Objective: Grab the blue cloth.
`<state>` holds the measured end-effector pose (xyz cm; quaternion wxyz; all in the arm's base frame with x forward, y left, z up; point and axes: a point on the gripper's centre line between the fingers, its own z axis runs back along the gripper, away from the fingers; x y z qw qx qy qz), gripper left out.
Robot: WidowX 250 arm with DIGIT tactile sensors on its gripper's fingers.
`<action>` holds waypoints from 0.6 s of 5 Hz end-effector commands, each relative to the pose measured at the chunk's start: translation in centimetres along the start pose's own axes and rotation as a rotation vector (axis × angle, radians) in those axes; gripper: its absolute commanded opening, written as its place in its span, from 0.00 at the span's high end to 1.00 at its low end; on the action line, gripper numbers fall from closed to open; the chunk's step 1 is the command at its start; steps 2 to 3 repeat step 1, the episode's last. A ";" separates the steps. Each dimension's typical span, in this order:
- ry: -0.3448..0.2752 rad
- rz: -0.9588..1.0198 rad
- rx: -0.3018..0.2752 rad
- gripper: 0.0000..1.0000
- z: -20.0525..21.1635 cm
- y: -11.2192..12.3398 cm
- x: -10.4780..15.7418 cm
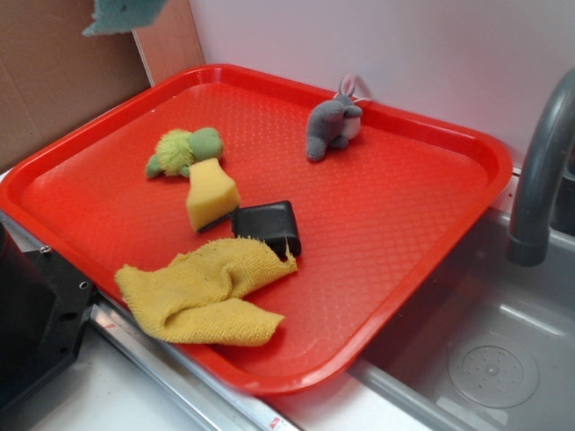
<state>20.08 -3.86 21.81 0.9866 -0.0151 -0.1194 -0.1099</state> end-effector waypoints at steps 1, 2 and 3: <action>0.037 0.050 0.039 1.00 1.2 0.2 -1.5; 0.037 0.050 0.039 1.00 1.2 0.2 -1.5; 0.037 0.050 0.039 1.00 1.2 0.2 -1.5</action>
